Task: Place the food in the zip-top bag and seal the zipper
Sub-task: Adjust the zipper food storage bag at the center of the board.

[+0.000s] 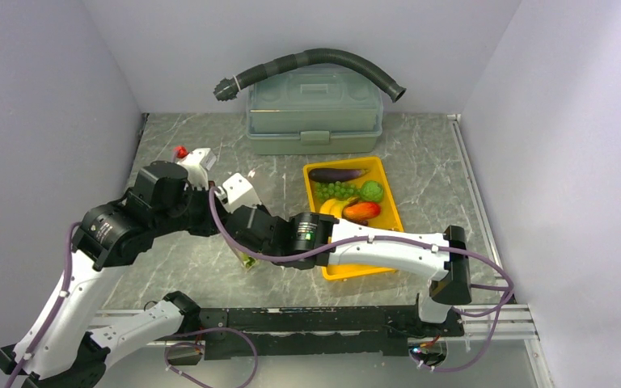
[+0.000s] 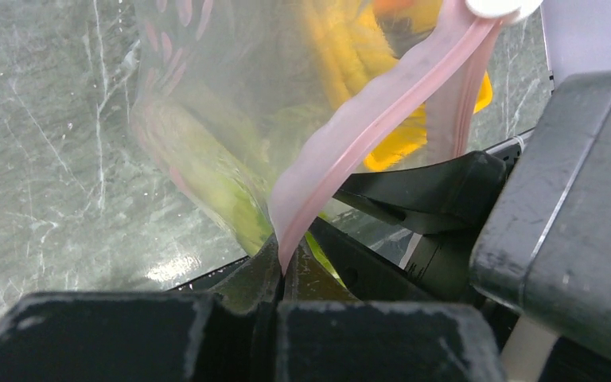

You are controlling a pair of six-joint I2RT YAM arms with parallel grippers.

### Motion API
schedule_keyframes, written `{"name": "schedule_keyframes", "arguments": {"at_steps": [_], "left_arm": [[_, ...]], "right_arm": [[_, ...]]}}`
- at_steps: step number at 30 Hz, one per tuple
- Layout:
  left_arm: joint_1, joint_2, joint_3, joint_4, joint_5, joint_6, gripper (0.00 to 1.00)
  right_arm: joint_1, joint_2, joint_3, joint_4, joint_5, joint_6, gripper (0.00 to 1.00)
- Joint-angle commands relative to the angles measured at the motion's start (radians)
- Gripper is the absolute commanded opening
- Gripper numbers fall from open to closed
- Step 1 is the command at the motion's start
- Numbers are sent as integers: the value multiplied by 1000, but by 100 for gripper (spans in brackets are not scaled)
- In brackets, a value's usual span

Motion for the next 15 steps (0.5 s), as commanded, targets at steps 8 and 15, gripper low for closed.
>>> {"name": "schedule_keyframes", "arguments": {"at_steps": [8,15], "left_arm": [[-10,6,2,76,-1,-4,0],[-11,8,-1,78,-7,-4,0]], "right_arm": [[-1,-59,41,-51,1,-3,35],[6,-90,75,-74,65,-8,39]]}}
